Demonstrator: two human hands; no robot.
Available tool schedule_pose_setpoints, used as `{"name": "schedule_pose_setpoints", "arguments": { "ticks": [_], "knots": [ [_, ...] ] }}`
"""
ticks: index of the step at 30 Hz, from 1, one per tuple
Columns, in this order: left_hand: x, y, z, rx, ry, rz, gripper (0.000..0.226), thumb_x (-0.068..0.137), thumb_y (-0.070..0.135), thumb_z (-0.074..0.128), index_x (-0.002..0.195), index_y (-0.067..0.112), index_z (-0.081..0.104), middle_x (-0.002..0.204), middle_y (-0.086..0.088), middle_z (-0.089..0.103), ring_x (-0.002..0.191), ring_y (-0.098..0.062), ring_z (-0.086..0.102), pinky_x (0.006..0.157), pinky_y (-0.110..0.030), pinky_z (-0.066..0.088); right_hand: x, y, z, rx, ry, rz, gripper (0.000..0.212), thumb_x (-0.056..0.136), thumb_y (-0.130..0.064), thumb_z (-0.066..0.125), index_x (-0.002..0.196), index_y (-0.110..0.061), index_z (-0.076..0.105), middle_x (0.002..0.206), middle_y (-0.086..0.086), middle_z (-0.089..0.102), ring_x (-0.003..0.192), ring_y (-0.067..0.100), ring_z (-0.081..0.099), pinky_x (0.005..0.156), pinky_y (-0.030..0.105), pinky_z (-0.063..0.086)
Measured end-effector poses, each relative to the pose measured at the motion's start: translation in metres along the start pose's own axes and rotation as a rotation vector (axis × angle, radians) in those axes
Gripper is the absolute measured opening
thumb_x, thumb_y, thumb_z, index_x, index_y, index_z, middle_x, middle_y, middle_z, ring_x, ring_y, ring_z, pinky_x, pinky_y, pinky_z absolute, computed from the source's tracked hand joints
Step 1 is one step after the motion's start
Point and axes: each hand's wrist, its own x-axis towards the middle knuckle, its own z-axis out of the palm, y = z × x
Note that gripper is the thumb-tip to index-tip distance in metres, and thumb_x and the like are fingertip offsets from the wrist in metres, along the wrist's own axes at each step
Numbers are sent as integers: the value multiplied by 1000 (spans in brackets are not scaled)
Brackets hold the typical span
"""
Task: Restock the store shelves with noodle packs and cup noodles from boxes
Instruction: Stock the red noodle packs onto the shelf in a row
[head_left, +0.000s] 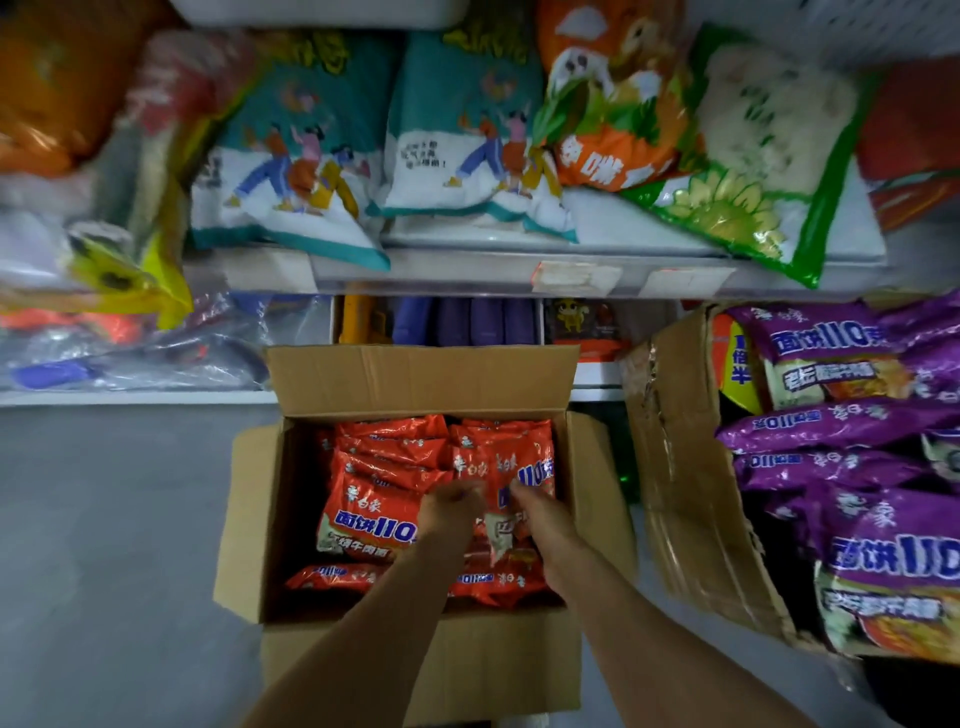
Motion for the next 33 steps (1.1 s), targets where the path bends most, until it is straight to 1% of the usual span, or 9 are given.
{"name": "schedule_pose_setpoints", "arguments": {
  "ticks": [2,4,7,12,16,21,26,29,33],
  "knots": [
    [-14,14,-10,9,57,-19,18,100,24,60,105,13,73,100,-1,71,83,-16,63,68,-25,49,-18,-4,-2,31,21,-1,32,103,-41,51,116,-15,65,97,4,71,87,19,65,65,28,43],
    [-18,20,-21,-12,79,-8,30,101,27,58,120,7,69,118,-7,69,104,-29,66,87,-38,56,-32,-7,-10,52,39,12,34,104,-44,50,117,-16,64,94,2,68,83,17,61,62,28,39],
    [-14,19,-32,-33,83,13,35,100,28,58,124,3,66,106,-5,65,102,-27,60,102,-50,51,-34,-17,-23,42,90,3,32,104,-45,50,115,-17,63,89,-1,65,78,13,57,59,28,36],
    [13,-11,-18,-9,23,-9,25,102,26,57,119,10,67,91,0,62,82,-17,61,74,-32,54,16,-15,-29,-32,98,-53,38,103,-48,46,125,-22,62,104,3,75,92,22,71,72,33,50],
    [37,-45,-4,-30,18,-37,16,97,30,64,84,22,64,104,-17,71,97,-34,67,96,-55,53,61,1,-29,-86,96,-85,48,96,-54,52,137,-30,52,113,1,73,97,22,72,80,37,55],
    [50,-61,4,13,-43,-58,15,95,40,65,94,25,67,101,-9,74,95,-31,71,91,-52,57,69,7,-30,-88,76,-62,50,100,-43,55,145,-24,44,121,5,67,98,21,68,69,32,51],
    [48,-59,1,-82,-71,-151,31,81,32,83,107,18,72,100,-9,76,96,-32,72,91,-55,57,54,2,-27,-123,-33,65,43,100,-53,52,126,-20,61,109,4,72,94,18,68,66,31,45],
    [38,-44,-4,-121,-94,-132,22,85,23,79,104,14,71,95,-10,78,93,-34,74,91,-57,56,48,-3,-26,-117,-38,42,43,101,-52,49,125,-20,62,107,2,72,91,16,68,64,30,43],
    [21,-30,-23,-188,-86,-115,38,85,27,78,115,6,68,99,-17,76,92,-40,74,90,-61,55,30,-12,-28,-95,-41,-10,36,102,-51,48,119,-24,64,105,1,72,93,17,67,68,30,45]
  ]
}}
